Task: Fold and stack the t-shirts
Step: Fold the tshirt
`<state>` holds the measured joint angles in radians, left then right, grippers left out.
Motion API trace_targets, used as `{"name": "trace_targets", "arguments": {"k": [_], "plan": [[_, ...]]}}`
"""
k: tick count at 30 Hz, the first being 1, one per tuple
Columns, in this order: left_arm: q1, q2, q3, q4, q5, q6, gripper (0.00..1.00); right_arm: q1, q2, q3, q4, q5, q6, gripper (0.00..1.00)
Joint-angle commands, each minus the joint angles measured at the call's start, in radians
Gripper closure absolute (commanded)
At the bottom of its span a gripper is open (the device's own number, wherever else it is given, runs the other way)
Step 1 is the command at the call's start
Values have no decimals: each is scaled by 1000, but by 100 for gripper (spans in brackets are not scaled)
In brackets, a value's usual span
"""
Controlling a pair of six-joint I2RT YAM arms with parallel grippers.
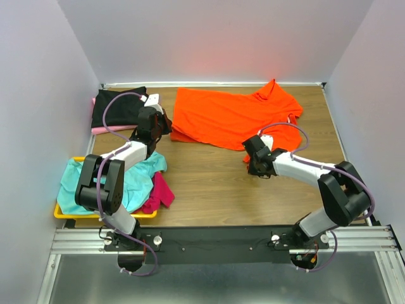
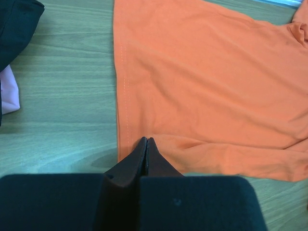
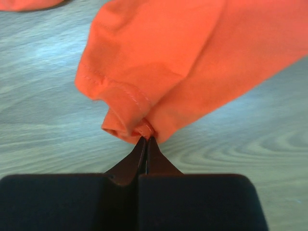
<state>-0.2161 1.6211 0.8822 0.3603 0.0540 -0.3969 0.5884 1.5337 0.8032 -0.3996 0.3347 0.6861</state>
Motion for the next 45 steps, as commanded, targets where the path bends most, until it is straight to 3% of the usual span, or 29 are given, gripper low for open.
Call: {"name": "trace_targets", "arguments": {"k": [1, 14, 21, 32, 37, 45], "plan": [[7, -44, -22, 25, -6, -3, 100, 5, -53, 43, -117, 144, -14, 99], [7, -141, -91, 22, -31, -31, 100, -25, -320, 188, -384, 426, -45, 99], [4, -289, -163, 19, -26, -54, 100, -27, -408, 272, -443, 521, -112, 99], [-6, -454, -224, -35, -45, -69, 100, -29, -469, 352, -459, 628, -172, 99], [-6, -497, -230, -57, -46, -72, 100, -29, -489, 381, -459, 671, -189, 94], [-6, -541, -252, -69, -79, -77, 100, -30, -413, 433, -458, 675, -185, 90]]}}
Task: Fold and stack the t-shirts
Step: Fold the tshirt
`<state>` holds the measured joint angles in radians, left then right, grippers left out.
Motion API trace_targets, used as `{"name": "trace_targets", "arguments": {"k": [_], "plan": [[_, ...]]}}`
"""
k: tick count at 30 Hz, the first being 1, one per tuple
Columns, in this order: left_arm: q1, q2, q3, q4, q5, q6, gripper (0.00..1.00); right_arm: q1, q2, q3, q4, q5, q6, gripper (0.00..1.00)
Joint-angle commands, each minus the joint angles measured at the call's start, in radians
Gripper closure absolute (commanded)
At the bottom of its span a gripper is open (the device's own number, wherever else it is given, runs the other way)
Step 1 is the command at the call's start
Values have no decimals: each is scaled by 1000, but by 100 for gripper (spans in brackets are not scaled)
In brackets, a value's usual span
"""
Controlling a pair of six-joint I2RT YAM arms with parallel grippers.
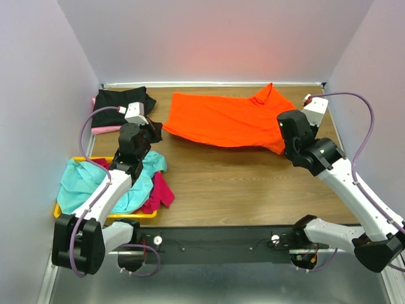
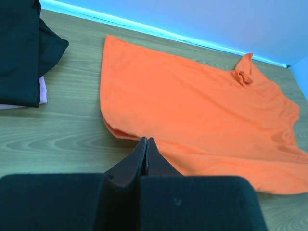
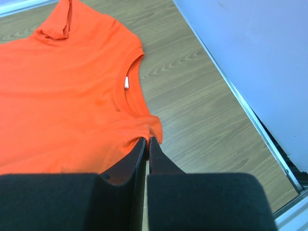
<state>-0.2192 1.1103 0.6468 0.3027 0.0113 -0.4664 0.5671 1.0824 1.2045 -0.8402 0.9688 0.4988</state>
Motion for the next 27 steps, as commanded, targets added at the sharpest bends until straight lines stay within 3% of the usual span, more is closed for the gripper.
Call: {"name": "trace_targets", "arguments": {"k": [1, 8, 15, 20, 27], "plan": [[-3, -32, -16, -11, -37, -8, 100, -7, 46, 29, -17, 33, 7, 90], [-3, -24, -16, -14, -37, -8, 100, -7, 90, -43, 46, -114, 9, 91], [-3, -26, -18, -14, -36, -8, 100, -7, 109, -135, 75, -165, 46, 91], [-3, -50, -32, -22, -48, -18, 100, -7, 56, -174, 72, -194, 60, 98], [-5, -104, -71, -40, -59, -38, 100, -7, -45, -194, 69, -246, 50, 99]]}}
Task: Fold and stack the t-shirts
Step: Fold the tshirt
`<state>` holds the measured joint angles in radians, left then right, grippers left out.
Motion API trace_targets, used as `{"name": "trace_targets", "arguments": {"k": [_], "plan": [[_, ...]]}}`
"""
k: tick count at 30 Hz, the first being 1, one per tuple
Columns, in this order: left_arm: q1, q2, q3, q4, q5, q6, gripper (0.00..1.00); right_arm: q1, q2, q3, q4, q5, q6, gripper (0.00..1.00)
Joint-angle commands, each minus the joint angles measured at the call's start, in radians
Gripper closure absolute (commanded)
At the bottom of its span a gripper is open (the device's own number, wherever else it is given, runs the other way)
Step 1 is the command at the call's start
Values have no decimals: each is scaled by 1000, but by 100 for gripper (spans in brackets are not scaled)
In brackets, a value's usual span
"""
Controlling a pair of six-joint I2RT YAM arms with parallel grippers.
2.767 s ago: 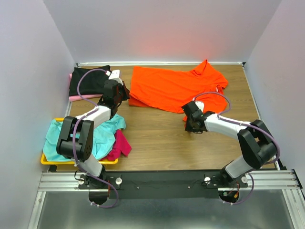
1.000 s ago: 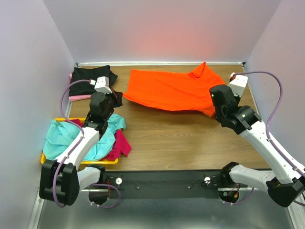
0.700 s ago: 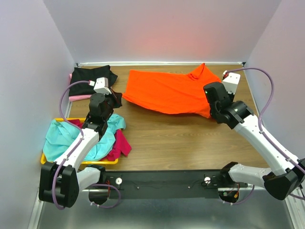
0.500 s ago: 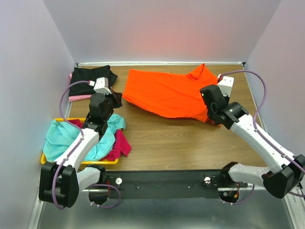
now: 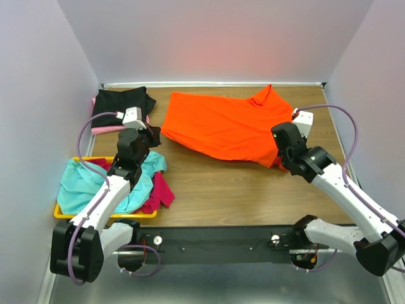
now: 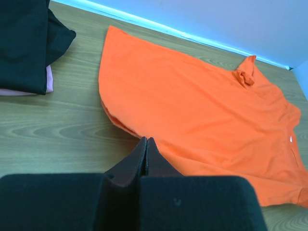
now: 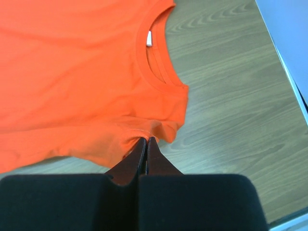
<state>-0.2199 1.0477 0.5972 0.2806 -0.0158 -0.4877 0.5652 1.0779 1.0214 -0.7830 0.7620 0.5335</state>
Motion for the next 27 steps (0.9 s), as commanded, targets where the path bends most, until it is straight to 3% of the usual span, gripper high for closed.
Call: {"name": "trace_targets", "arguments": {"k": [1, 16, 27], "plan": [[-4, -51, -28, -26, -32, -22, 100, -5, -53, -9, 5, -47, 14, 99], [-12, -328, -99, -162, -96, -71, 100, -5, -167, 42, -56, -50, -4, 99], [-12, -120, -83, -51, -87, -65, 100, -5, -3, 89, 56, 85, -18, 99]]}}
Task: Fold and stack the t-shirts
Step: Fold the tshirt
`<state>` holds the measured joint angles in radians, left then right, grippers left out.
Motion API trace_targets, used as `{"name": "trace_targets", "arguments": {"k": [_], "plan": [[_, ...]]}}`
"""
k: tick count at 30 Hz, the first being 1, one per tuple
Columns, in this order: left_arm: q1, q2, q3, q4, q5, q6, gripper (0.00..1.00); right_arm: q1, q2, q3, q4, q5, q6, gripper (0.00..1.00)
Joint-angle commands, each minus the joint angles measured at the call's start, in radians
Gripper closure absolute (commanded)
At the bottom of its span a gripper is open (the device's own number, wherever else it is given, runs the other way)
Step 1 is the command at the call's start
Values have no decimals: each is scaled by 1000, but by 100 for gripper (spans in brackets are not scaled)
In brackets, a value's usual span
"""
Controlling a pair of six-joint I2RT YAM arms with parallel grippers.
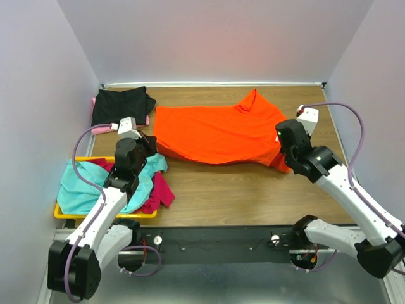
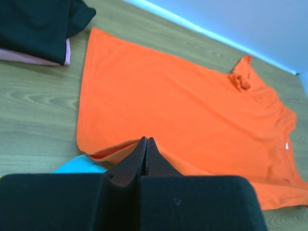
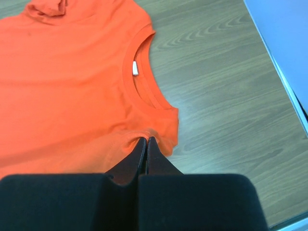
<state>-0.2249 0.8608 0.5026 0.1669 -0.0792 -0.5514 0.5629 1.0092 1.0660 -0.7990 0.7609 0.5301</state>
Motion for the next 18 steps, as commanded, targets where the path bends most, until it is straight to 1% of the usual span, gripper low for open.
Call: {"name": "trace_targets", "arguments": {"k": [1, 3, 7, 11, 16, 18], "plan": [[-7, 84, 14, 63, -24, -1, 100, -3, 84, 45, 72, 86, -15, 99], [-7, 118, 23, 88, -31, 2, 100, -8, 145, 60, 124, 80, -38, 99], [-4, 222, 56, 121, -34, 7, 100, -27, 254, 109, 158, 87, -59, 99], [10, 296, 80, 138, -56, 13, 100, -84, 345, 143, 210, 46, -96, 99], [48, 371, 97, 160, -59, 19, 100, -159, 456, 184, 256, -29, -142, 99], [61, 395, 99, 169, -54, 21, 100, -190, 511, 198, 270, -37, -157, 99]]}}
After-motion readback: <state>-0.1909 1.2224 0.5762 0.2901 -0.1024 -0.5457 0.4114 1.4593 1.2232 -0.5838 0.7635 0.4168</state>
